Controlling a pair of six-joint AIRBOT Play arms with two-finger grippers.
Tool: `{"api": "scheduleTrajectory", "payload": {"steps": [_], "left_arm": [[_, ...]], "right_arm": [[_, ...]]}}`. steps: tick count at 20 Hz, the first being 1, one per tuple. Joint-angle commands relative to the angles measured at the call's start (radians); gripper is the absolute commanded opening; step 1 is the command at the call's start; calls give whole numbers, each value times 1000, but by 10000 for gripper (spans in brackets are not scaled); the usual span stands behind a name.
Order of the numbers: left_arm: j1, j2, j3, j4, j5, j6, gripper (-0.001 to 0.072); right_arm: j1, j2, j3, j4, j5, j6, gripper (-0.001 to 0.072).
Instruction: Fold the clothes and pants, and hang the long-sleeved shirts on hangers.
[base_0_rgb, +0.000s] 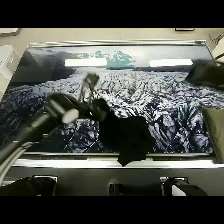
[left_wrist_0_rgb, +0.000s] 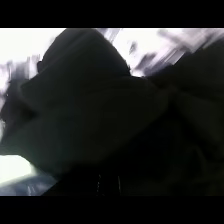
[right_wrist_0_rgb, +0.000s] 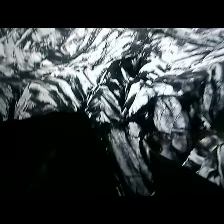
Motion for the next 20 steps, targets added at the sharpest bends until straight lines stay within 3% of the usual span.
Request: {"api": "scheduleTrajectory", "payload": {"steps": [1,2,4,6,9,15,20], "left_arm": [[-6,-108,-136,-95,6,-106,331],[-6,-124,-135,-154,-2,-104,713],[14,-116,-115,-190,-54,22,720],[85,-104,-43,-93,-177,124,720],[282,-98,101,5,-286,247,720],[652,-190,114,-427,-204,348,718],[658,-356,106,-636,-152,418,718]], "right_arm": [[1,-79,-172,79,-18,3,626],[1,-116,-218,79,-38,-2,630],[1,-194,-273,79,-45,-2,631],[1,-269,-292,79,-31,-1,674],[1,-347,-293,123,-31,-2,675],[1,-466,-293,338,-47,-72,708],[23,-540,-294,336,-77,-72,708]]}}
